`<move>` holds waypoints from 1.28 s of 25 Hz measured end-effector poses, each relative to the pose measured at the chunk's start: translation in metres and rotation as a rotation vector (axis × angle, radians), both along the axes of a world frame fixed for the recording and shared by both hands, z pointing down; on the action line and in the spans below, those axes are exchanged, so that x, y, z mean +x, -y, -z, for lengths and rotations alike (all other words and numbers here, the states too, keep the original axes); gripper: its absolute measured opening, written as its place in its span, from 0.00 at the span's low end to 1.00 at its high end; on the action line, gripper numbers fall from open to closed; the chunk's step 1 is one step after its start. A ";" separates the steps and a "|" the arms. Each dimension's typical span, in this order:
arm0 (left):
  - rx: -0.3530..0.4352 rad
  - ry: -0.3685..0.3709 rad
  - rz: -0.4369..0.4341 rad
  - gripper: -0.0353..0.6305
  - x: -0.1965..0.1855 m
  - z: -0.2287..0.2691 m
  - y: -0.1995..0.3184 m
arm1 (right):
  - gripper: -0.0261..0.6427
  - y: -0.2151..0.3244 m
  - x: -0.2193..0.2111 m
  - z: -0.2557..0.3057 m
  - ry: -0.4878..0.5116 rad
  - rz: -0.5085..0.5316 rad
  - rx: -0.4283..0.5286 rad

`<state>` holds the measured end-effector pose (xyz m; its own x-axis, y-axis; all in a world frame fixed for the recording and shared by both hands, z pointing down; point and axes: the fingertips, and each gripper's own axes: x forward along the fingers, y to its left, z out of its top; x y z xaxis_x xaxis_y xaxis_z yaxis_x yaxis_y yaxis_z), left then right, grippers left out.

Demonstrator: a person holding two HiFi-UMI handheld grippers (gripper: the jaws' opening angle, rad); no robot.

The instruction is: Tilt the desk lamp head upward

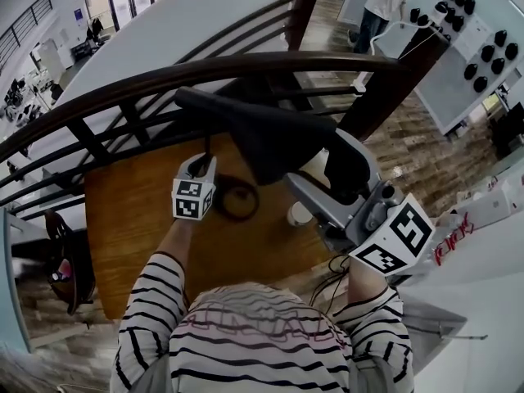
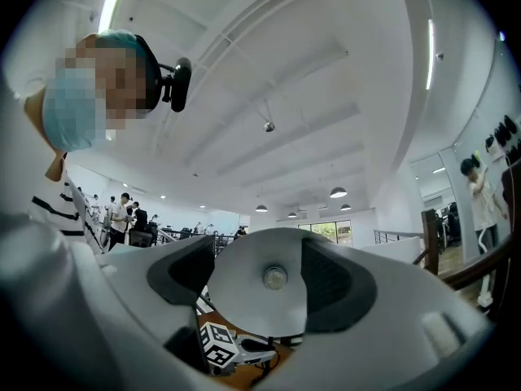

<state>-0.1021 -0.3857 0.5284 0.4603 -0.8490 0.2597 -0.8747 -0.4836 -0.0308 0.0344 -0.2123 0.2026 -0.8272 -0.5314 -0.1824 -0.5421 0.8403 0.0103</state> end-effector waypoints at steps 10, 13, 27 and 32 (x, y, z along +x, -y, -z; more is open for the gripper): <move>-0.003 0.003 0.008 0.12 -0.001 -0.002 0.001 | 0.54 0.008 -0.010 0.022 -0.011 0.039 0.008; -0.003 -0.001 0.008 0.12 -0.001 -0.003 0.003 | 0.54 0.011 -0.012 0.024 -0.016 0.045 0.008; 0.004 -0.009 0.019 0.12 0.001 -0.002 0.003 | 0.54 0.010 -0.008 0.025 0.027 0.057 0.040; 0.002 -0.007 0.016 0.12 0.000 -0.003 0.001 | 0.54 0.005 -0.007 0.025 0.046 0.018 0.097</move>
